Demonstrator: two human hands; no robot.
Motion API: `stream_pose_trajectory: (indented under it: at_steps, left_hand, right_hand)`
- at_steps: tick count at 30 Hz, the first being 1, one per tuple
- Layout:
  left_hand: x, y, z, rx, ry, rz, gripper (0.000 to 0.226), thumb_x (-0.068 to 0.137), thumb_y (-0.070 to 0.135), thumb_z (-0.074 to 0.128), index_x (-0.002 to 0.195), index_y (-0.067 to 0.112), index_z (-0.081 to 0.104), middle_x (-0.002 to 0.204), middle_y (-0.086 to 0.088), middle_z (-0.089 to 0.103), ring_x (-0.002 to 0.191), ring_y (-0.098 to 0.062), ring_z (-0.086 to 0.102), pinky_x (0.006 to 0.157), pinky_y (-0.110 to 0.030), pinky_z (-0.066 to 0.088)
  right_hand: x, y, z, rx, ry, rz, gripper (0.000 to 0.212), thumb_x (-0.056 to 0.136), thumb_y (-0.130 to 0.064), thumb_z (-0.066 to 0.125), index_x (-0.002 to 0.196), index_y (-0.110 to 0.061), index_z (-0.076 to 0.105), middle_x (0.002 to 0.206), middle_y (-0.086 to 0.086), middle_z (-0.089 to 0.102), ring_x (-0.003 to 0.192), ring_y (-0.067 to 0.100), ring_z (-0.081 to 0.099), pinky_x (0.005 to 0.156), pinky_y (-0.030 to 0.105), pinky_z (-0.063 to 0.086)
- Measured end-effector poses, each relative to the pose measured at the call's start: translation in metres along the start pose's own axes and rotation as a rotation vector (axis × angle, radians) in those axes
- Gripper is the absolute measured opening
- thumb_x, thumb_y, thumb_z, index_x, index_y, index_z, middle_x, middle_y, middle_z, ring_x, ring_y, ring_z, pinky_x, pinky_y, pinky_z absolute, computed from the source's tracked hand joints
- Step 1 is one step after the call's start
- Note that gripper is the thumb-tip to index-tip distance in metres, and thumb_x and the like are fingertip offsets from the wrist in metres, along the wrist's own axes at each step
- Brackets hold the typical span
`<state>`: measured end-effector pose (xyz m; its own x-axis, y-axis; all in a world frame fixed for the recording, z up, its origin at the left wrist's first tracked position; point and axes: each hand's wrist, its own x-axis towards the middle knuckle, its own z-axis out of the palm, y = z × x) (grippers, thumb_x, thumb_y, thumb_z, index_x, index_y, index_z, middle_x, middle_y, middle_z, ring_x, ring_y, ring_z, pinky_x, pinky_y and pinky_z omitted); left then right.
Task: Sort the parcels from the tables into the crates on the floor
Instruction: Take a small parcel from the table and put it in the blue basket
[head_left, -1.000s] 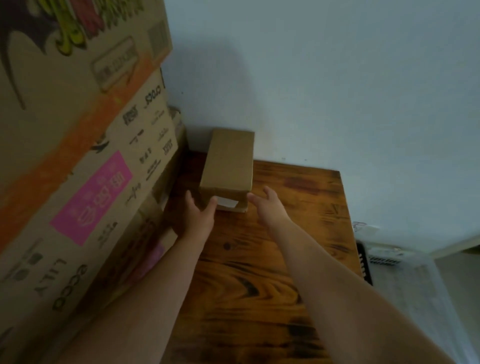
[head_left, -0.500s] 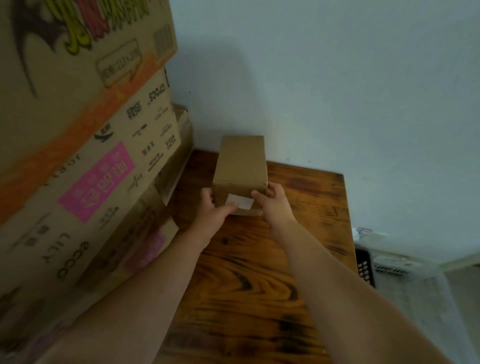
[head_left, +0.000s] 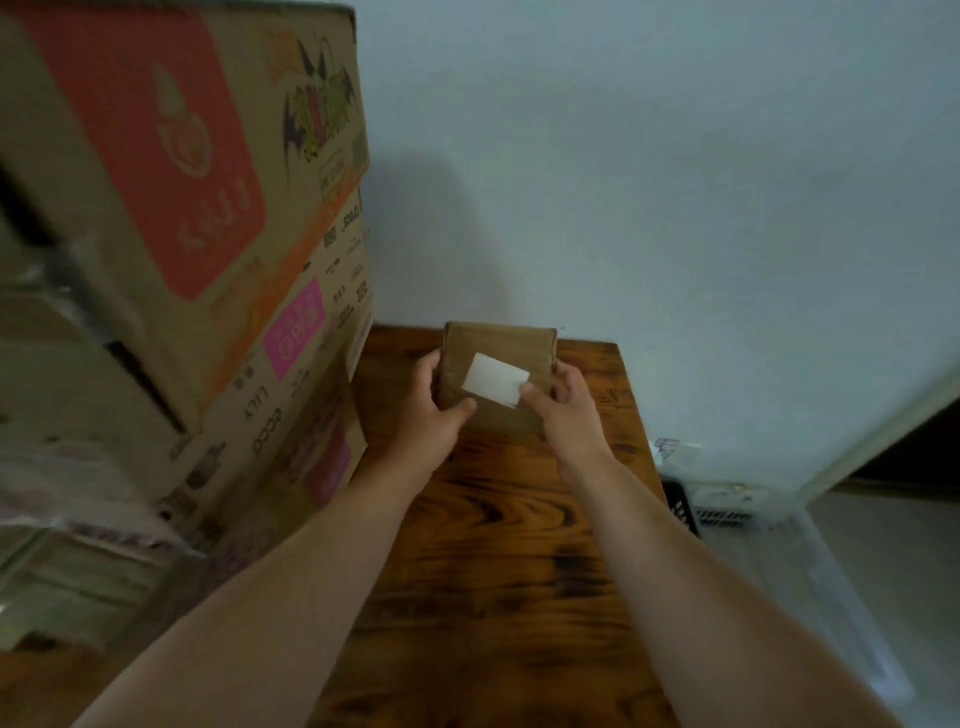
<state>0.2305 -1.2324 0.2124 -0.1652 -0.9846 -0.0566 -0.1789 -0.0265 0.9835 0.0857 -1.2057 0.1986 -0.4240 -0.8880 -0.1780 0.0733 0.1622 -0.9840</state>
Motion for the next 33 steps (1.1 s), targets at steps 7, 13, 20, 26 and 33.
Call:
stream_pose_trajectory:
  at_steps: [7, 13, 20, 26, 33]
  left_hand:
    - [-0.054, 0.007, -0.01, 0.05, -0.094, 0.028, 0.06, 0.088, 0.018, 0.064, 0.142, 0.027, 0.039, 0.143, 0.0, 0.041, 0.129, -0.02, 0.042, 0.107, -0.037, 0.036]
    - [-0.082, 0.016, -0.007, 0.037, -0.072, -0.015, 0.055, 0.083, 0.029, 0.069, 0.132, 0.017, 0.047, 0.134, -0.003, 0.049, 0.119, -0.022, 0.05, 0.099, -0.039, 0.045]
    - [-0.106, 0.041, -0.004, -0.136, -0.221, -0.066, 0.073, 0.072, 0.016, 0.079, 0.132, 0.016, 0.036, 0.121, -0.001, 0.052, 0.102, -0.016, 0.054, 0.074, -0.025, 0.046]
    - [-0.115, 0.047, 0.001, -0.141, -0.325, 0.014, 0.065, 0.07, 0.002, 0.077, 0.123, 0.015, 0.041, 0.109, 0.005, 0.057, 0.087, -0.002, 0.061, 0.067, -0.018, 0.052]
    - [-0.119, 0.036, 0.003, -0.166, -0.309, -0.058, 0.056, 0.075, 0.01, 0.074, 0.12, 0.019, 0.04, 0.107, -0.001, 0.061, 0.085, -0.008, 0.064, 0.06, -0.016, 0.05]
  right_hand:
    - [-0.077, -0.008, -0.018, -0.028, 0.076, -0.081, 0.06, 0.085, -0.024, 0.069, 0.139, -0.031, 0.043, 0.129, -0.003, 0.058, 0.114, 0.017, 0.056, 0.097, 0.041, 0.048]
    - [-0.12, -0.011, -0.043, -0.219, -0.047, -0.179, 0.094, 0.069, -0.016, 0.082, 0.145, -0.032, 0.029, 0.131, -0.012, 0.049, 0.124, 0.014, 0.045, 0.106, 0.04, 0.04]
    - [-0.132, -0.016, -0.062, -0.296, -0.007, -0.224, 0.089, 0.067, -0.028, 0.084, 0.141, -0.036, 0.037, 0.133, -0.01, 0.053, 0.126, 0.015, 0.046, 0.105, 0.044, 0.041]
    - [-0.135, -0.026, -0.082, -0.068, 0.012, -0.116, 0.044, 0.07, -0.052, 0.069, 0.106, -0.026, 0.062, 0.1, -0.006, 0.071, 0.095, 0.013, 0.067, 0.083, 0.032, 0.054]
    - [-0.13, -0.036, -0.088, -0.14, 0.008, -0.061, 0.034, 0.083, -0.053, 0.062, 0.095, -0.021, 0.064, 0.09, -0.005, 0.072, 0.084, 0.013, 0.069, 0.067, 0.024, 0.051]
